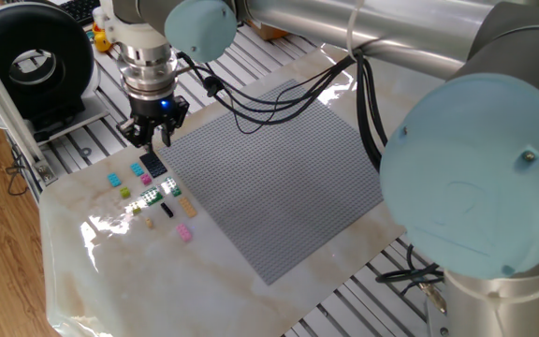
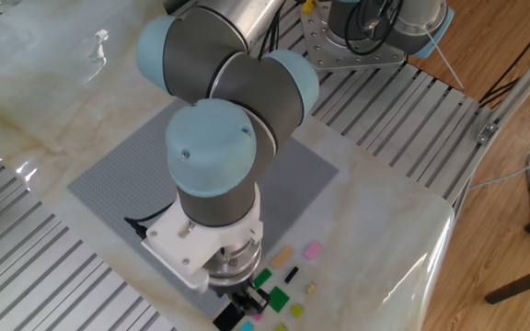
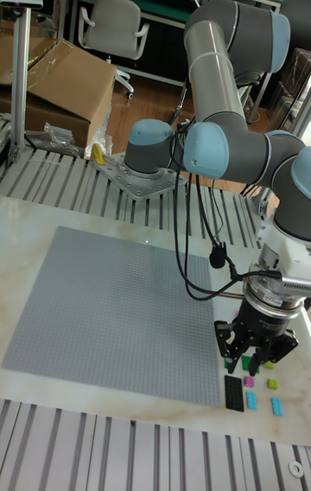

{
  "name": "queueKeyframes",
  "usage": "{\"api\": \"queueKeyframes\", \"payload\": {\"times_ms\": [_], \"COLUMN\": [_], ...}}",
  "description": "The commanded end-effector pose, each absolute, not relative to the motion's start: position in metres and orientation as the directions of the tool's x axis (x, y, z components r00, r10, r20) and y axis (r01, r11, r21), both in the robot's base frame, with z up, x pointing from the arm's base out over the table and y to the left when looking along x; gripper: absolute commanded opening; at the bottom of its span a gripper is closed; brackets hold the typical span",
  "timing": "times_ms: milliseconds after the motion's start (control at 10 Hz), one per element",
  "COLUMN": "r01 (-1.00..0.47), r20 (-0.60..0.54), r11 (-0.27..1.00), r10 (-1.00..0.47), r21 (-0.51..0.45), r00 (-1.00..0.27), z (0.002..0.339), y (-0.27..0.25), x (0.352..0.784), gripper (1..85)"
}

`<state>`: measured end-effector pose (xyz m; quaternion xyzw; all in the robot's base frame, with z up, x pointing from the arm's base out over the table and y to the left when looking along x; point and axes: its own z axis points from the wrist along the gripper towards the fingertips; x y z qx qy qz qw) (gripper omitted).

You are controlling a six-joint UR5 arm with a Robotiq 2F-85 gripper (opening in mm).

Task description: Stack small Lego blocks randomly, one at a time

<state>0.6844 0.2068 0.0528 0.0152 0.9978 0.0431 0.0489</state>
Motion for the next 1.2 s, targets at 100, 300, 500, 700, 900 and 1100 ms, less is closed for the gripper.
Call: {"api": "queueKeyframes", "payload": {"times_ms": [100, 300, 500, 700, 900, 1100], "r01": [0.059, 0.064, 0.063, 0.055, 0.065, 0.076], "r20": [-0.095, -0.097, -0.087, -0.079, -0.095, -0.105], "r11": [0.993, 0.994, 0.992, 0.992, 0.994, 0.994], "r10": [0.069, 0.073, 0.072, 0.064, 0.074, 0.084], "r21": [0.099, 0.09, 0.108, 0.113, 0.087, 0.077], "r00": [-0.993, -0.993, -0.994, -0.995, -0.993, -0.991], "z": [0.054, 0.051, 0.053, 0.053, 0.053, 0.044], "y": [0.209, 0.207, 0.21, 0.212, 0.205, 0.207], "x": [0.693, 0.695, 0.688, 0.686, 0.69, 0.698], "gripper": [37.7, 37.0, 35.0, 34.3, 43.3, 41.3]}}
